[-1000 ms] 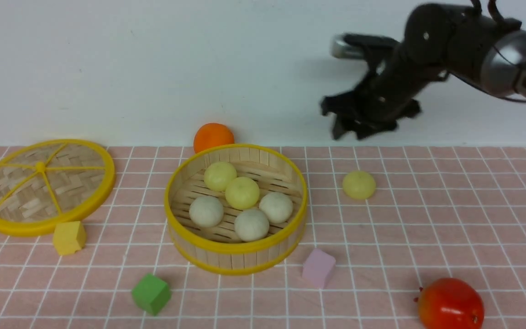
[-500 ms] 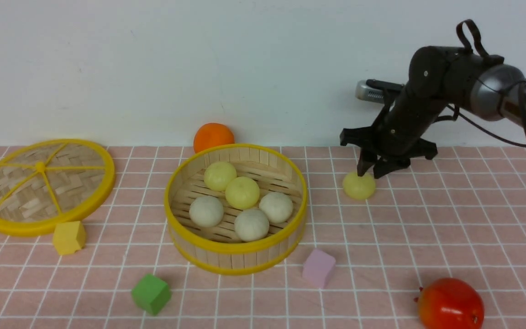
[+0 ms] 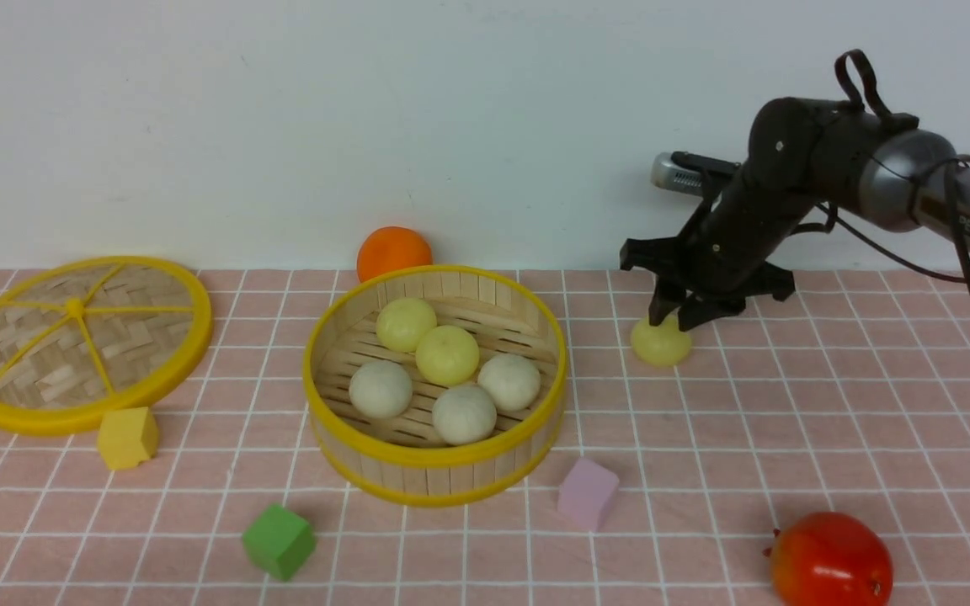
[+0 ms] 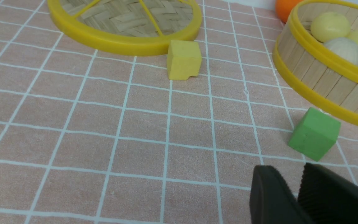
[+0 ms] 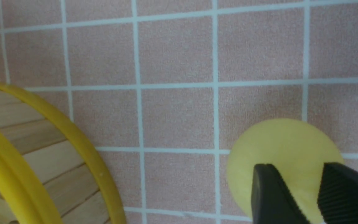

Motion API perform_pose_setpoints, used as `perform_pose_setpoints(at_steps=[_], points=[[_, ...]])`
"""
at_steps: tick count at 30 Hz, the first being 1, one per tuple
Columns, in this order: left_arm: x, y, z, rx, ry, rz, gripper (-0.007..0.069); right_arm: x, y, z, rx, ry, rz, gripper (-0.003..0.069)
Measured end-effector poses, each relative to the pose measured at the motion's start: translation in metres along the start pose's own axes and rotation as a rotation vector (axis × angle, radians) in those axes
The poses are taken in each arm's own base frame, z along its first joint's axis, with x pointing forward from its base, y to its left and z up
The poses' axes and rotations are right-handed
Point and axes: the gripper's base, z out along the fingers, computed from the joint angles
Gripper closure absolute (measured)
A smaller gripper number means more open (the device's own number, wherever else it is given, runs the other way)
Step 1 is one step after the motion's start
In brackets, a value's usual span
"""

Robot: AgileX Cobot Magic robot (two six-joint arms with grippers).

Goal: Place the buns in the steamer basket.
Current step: Use the right arm to grab a steamed stuffed bun, then use the right arm to put the steamed stuffed bun into the steamer

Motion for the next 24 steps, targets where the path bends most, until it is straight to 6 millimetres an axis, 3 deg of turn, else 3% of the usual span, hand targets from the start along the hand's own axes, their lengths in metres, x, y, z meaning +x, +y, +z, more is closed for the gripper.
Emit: perform_pose_setpoints(at_steps=[6,10,14,17,20,24], points=[[0.0,0.0,0.0,0.0,0.0,0.0,0.0426,0.002,-0.004,0.014,0.006,0.013,0.005,0.0429],[0.0,0.0,0.0,0.0,0.0,0.0,0.0425,0.001,-0.003,0.013,0.004,0.008,0.004,0.0571],[0.0,0.0,0.0,0.0,0.001,0.0,0.0422,-0.001,0.0,0.001,-0.002,0.006,0.001,0.0645],[0.0,0.0,0.0,0.0,0.001,0.0,0.0416,-0.008,0.018,-0.027,-0.07,-0.04,-0.027,0.0645],[0.0,0.0,0.0,-0.001,0.001,0.002,0.0412,-0.012,0.054,-0.059,-0.188,-0.12,-0.127,0.0645],[0.0,0.0,0.0,-0.001,0.0,0.003,0.0407,-0.001,0.106,-0.074,-0.325,-0.173,-0.264,0.0645]])
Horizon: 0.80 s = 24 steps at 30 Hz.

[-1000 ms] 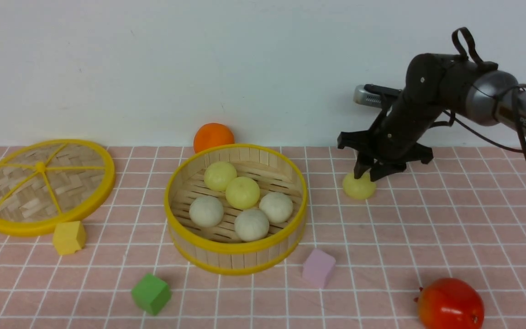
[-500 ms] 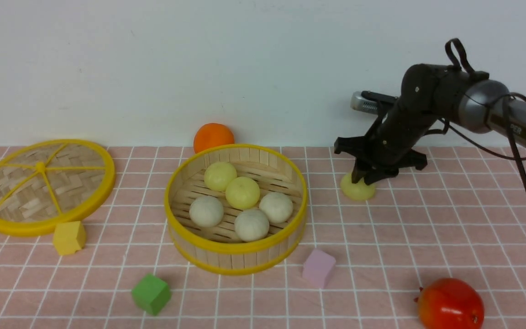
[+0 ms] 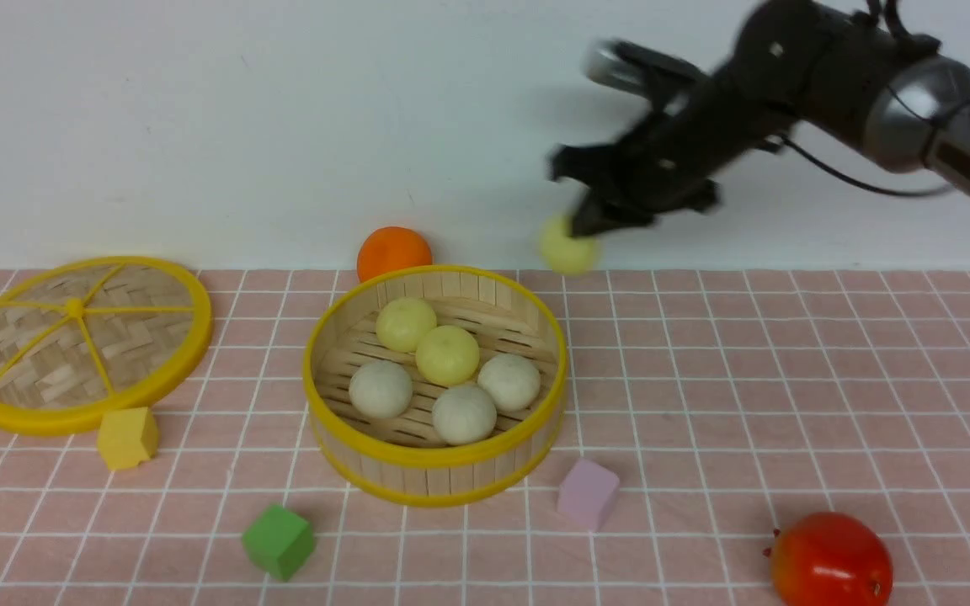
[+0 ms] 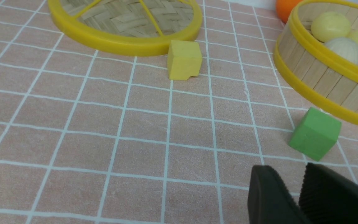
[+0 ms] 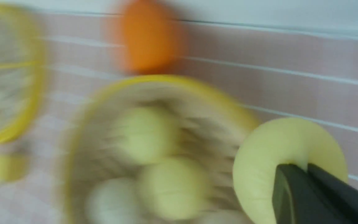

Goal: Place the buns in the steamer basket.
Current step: Use the right arm to put the steamed stuffed bun into the steamer

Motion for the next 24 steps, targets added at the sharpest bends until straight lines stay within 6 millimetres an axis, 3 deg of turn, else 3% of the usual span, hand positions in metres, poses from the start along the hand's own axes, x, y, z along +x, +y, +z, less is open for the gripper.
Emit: perform_pose_setpoints(at_steps=[4,9,19,24], points=[[0.0,0.0,0.0,0.0,0.0,0.0,0.0404,0.013,0.022,0.028,-0.044,0.035,-0.055,0.0645],[0.0,0.0,0.0,0.0,0.0,0.0,0.0405,0.023,0.006,0.058,-0.006,0.051,-0.055,0.0645],[0.0,0.0,0.0,0.0,0.0,0.001,0.0403,0.026,-0.008,0.068,0.033,0.055,-0.061,0.0644],[0.0,0.0,0.0,0.0,0.0,0.001,0.0403,0.03,-0.012,0.073,0.05,0.079,-0.037,0.0587]])
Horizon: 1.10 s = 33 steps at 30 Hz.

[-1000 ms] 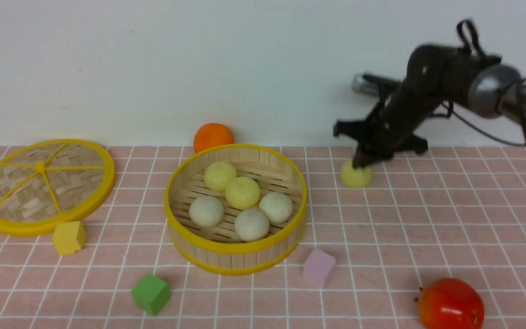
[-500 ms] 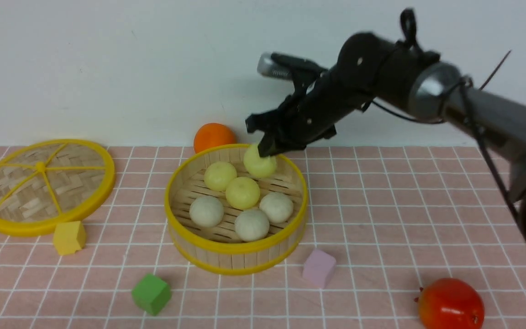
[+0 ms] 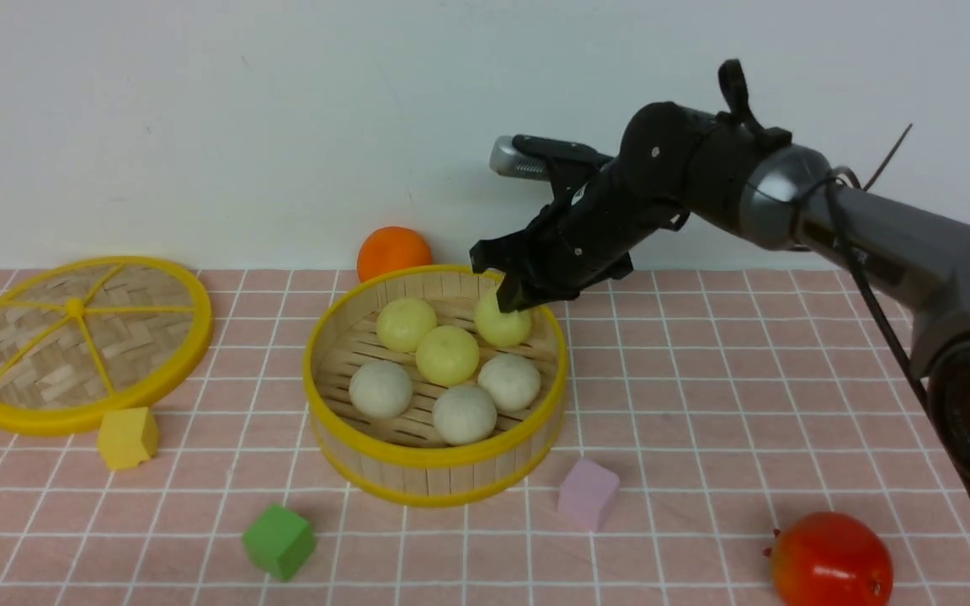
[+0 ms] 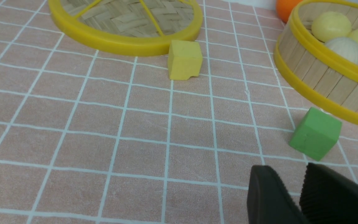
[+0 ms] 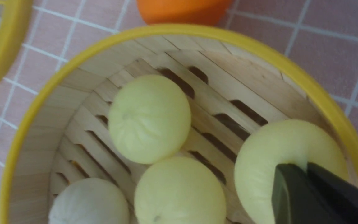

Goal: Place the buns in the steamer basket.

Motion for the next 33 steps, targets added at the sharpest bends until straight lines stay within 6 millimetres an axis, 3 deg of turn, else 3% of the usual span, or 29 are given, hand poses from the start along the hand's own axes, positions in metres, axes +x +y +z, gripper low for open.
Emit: perform_pose_setpoints(at_steps=[5,7,8,10,11,12,14,15,17,18,20,22,23,24,33], points=[[0.0,0.0,0.0,0.0,0.0,0.0,0.0403,-0.005,0.004,-0.017,0.022,0.0,-0.031,0.0403],[0.0,0.0,0.0,0.0,0.0,0.0,0.0403,-0.01,0.011,-0.038,0.027,-0.007,-0.057,0.0307],[0.0,0.0,0.0,0.0,0.0,0.0,0.0403,-0.014,0.018,-0.058,0.027,-0.014,-0.077,0.0267],[0.0,0.0,0.0,0.0,0.0,0.0,0.0403,-0.019,0.031,-0.094,0.024,-0.023,-0.107,0.0232],[0.0,0.0,0.0,0.0,0.0,0.0,0.0403,-0.02,0.032,-0.098,0.024,-0.031,-0.111,0.0231],[0.0,0.0,0.0,0.0,0.0,0.0,0.0403,-0.021,0.042,-0.126,0.02,-0.036,-0.13,0.0231],[0.0,0.0,0.0,0.0,0.0,0.0,0.0401,-0.019,0.055,-0.166,0.017,-0.031,-0.159,0.0266],[0.0,0.0,0.0,0.0,0.0,0.0,0.0401,-0.018,0.058,-0.175,0.014,-0.032,-0.164,0.0272],[0.0,0.0,0.0,0.0,0.0,0.0,0.0397,-0.007,0.074,-0.227,0.003,-0.042,-0.165,0.0389],[0.0,0.0,0.0,0.0,0.0,0.0,0.0396,-0.005,0.077,-0.234,0.001,-0.052,-0.166,0.0399],[0.0,0.0,0.0,0.0,0.0,0.0,0.0393,0.013,0.083,-0.264,-0.002,-0.049,-0.146,0.0515],[0.0,0.0,0.0,0.0,0.0,0.0,0.0391,0.023,0.086,-0.279,-0.001,-0.059,-0.139,0.058],[0.0,0.0,0.0,0.0,0.0,0.0,0.0391,0.04,0.086,-0.288,0.005,-0.045,-0.123,0.0642],[0.0,0.0,0.0,0.0,0.0,0.0,0.039,0.05,0.086,-0.294,0.012,-0.043,-0.117,0.0659],[0.0,0.0,0.0,0.0,0.0,0.0,0.0386,0.154,0.074,-0.326,0.058,-0.05,-0.113,0.0665]])
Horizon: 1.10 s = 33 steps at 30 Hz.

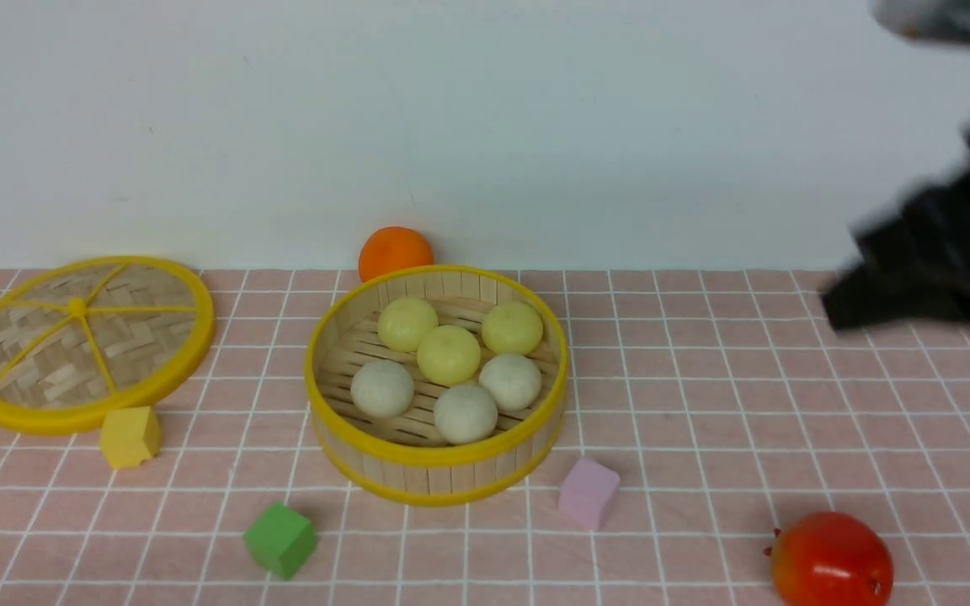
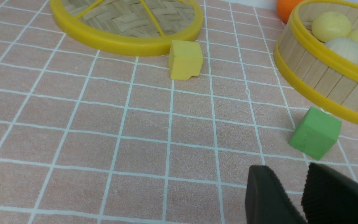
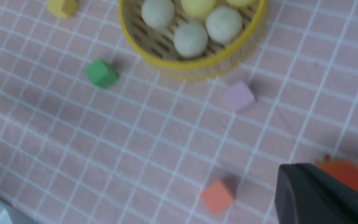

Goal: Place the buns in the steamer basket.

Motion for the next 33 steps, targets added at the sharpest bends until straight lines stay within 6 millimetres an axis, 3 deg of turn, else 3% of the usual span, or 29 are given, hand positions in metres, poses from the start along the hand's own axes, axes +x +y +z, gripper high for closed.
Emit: perform_pose_setpoints(at_steps=[5,9,15,19,20,23,24,25,27,29,31,33], points=[[0.0,0.0,0.0,0.0,0.0,0.0,0.0386,0.036,0.001,-0.01,-0.003,0.07,-0.001,0.0665],[0.0,0.0,0.0,0.0,0.0,0.001,0.0386,0.045,-0.001,-0.019,0.031,0.095,-0.031,0.0664],[0.0,0.0,0.0,0.0,0.0,0.001,0.0386,0.051,-0.02,-0.016,0.184,0.017,-0.061,0.0662],[0.0,0.0,0.0,0.0,0.0,0.001,0.0386,0.087,-0.041,-0.021,0.29,-0.186,0.035,0.0659],[0.0,0.0,0.0,0.0,0.0,0.001,0.0386,0.109,-0.049,-0.016,0.337,-0.264,0.06,0.0659],[0.0,0.0,0.0,-0.001,0.0,0.002,0.0385,0.151,-0.058,-0.008,0.424,-0.437,0.082,0.0658],[0.0,0.0,0.0,-0.001,0.0,0.002,0.0385,0.155,-0.06,-0.003,0.429,-0.448,0.085,0.0658],[0.0,0.0,0.0,-0.001,0.0,0.002,0.0385,0.177,-0.066,0.009,0.466,-0.524,0.086,0.0658],[0.0,0.0,0.0,-0.001,0.0,0.002,0.0387,0.2,-0.071,0.023,0.499,-0.59,0.086,0.0657],[0.0,0.0,0.0,-0.001,0.0,0.002,0.0388,0.218,-0.075,0.037,0.512,-0.605,0.087,0.0656],[0.0,0.0,0.0,-0.001,0.0,0.002,0.0388,0.248,-0.079,0.06,0.517,-0.604,0.09,0.0655],[0.0,0.0,0.0,-0.001,0.0,0.002,0.0388,0.262,-0.079,0.066,0.51,-0.588,0.097,0.0653]])
